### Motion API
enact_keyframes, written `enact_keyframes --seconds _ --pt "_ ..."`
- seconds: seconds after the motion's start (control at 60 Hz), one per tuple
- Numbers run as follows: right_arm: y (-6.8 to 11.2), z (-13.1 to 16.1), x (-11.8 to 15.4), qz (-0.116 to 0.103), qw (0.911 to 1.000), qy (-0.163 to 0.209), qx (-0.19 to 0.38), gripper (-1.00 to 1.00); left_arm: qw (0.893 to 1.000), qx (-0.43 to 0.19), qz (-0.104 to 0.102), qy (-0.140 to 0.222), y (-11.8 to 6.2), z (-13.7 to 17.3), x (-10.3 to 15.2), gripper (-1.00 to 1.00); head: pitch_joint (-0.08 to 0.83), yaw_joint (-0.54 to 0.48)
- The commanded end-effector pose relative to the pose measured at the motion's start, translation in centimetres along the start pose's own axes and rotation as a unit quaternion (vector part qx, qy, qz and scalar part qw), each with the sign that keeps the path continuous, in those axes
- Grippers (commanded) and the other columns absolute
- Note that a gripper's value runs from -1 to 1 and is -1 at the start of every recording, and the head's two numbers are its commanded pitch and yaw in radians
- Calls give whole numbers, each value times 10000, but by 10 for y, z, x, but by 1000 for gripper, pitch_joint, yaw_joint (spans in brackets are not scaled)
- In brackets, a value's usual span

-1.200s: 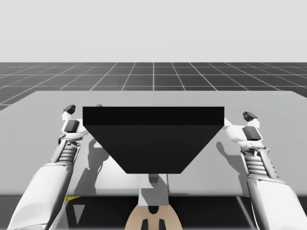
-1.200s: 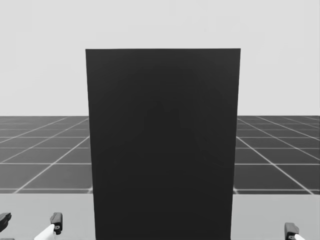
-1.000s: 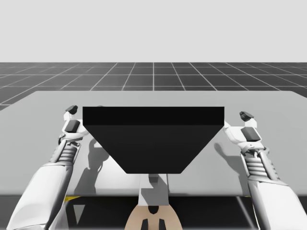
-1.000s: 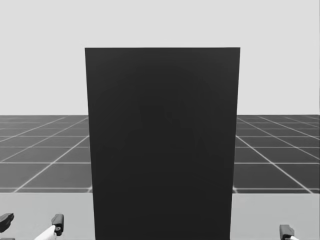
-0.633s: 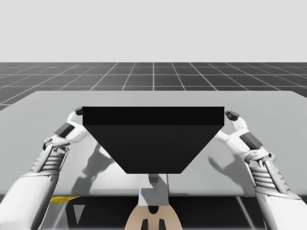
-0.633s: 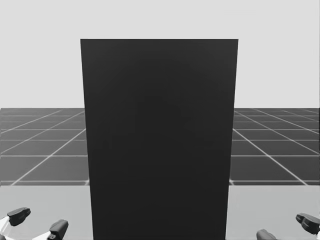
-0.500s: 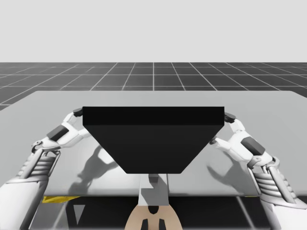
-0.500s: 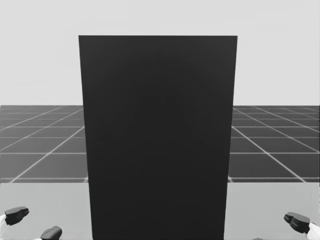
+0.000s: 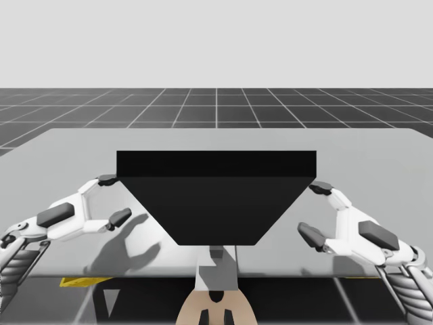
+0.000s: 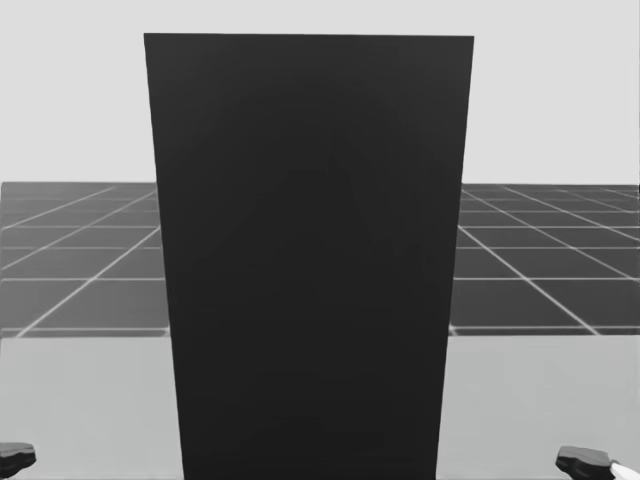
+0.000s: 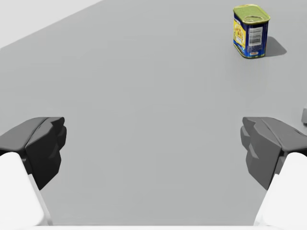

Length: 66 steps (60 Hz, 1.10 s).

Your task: Reach around the screen and pick up the object behind it.

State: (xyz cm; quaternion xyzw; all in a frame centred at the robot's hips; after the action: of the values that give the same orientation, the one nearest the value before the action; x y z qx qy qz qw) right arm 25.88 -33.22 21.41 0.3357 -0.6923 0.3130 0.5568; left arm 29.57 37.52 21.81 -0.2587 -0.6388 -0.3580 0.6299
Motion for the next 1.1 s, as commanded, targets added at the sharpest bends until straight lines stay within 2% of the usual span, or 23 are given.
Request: enact_keyframes --seconds 0.017,0.167,0.267,0.4,0.467,0.517,0.55,0.6,0.733,0.783,0.817,0.85,1.1 --pt "4 18 -11 -166 9997 121 95 -1000 9967 -719 106 365 -2 9 -10 -1000 114 -24" --pt "-1 25 -21 -127 9996 161 -187 -1000 9957 -788 133 464 -2 9 -16 -1000 126 -35" --pt "-12 23 -31 -88 9989 147 -425 -1000 9954 -821 141 479 -3 6 -20 -1000 138 -63" --pt "-27 11 -41 -102 9988 225 -418 -1000 9951 -847 136 499 -4 4 -23 -1000 149 -84" --pt "-35 1 -47 72 9988 141 -471 -1000 9949 -869 143 487 -4 3 -24 -1000 153 -89" --pt "-40 -9 -52 -63 9986 163 -490 -1000 9950 -868 131 483 -5 3 -24 -1000 158 -92" --pt "-44 -16 -58 11 9988 171 -455 -1000 9949 -879 132 478 -5 3 -25 -1000 160 -93" --pt "-46 -26 -64 -78 9988 226 -428 -1000 9949 -875 118 489 -6 3 -26 -1000 165 -94" --pt "-49 -48 -81 -40 9986 431 -315 -1000 9948 -883 90 500 -7 3 -28 -1000 177 -101" --pt "-50 -57 -88 -166 9986 450 -236 -1000 9948 -885 75 497 -8 3 -29 -1000 181 -102" --pt "-51 -60 -91 -143 9987 449 -196 -1000 9947 -897 68 495 -9 3 -29 -1000 183 -102" --pt "-52 -67 -96 -214 9986 469 -149 -1000 9947 -896 41 503 -10 3 -29 -1000 187 -99" --pt "-57 -101 -112 -270 9979 583 22 -1000 9938 -984 -38 507 -13 4 -30 -1000 208 -103"
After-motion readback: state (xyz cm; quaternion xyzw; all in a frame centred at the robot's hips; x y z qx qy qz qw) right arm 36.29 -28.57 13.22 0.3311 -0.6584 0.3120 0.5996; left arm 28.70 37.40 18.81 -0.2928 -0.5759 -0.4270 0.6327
